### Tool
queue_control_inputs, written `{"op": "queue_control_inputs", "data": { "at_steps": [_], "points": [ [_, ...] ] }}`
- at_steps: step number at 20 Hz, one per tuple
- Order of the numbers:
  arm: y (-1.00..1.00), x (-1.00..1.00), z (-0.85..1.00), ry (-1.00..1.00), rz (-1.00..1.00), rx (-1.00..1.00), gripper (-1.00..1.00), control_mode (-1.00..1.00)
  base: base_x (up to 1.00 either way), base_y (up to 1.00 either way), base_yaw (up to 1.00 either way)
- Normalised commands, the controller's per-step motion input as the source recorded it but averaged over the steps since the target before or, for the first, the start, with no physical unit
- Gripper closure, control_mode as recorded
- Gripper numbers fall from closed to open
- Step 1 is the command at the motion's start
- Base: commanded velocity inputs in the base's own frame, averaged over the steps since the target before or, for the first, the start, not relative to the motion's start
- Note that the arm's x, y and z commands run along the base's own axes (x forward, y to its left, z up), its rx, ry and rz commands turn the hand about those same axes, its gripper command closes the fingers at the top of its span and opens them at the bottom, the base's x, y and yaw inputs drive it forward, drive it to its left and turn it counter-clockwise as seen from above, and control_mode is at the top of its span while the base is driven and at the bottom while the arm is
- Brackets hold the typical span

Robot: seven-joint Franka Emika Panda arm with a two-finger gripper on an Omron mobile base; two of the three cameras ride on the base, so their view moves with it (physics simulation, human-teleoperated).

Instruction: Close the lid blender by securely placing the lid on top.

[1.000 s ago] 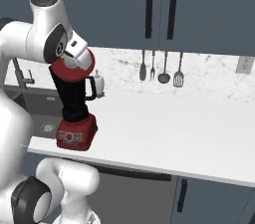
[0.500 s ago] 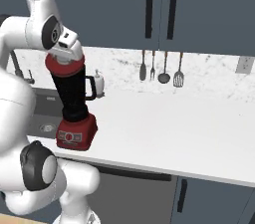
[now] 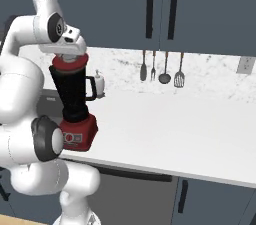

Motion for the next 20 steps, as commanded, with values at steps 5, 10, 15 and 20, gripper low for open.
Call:
{"op": "queue_control_inputs", "data": {
  "at_steps": [5, 10, 15, 20],
  "points": [
    [0.29, 0.18, -0.07, 0.09, 0.18, -0.10, 1.00, -1.00, 0.00, 0.00, 0.00],
    [0.14, 0.02, -0.04, 0.09, 0.16, 0.00, 1.00, -1.00, 0.00, 0.00, 0.00],
    [0.04, -0.47, -0.10, 0.07, 0.12, 0.00, 1.00, -1.00, 0.00, 0.00, 0.00],
    [0.07, -0.09, -0.16, 0.13, 0.09, 0.00, 1.00, -1.00, 0.00, 0.00, 0.00]
  ]
}}
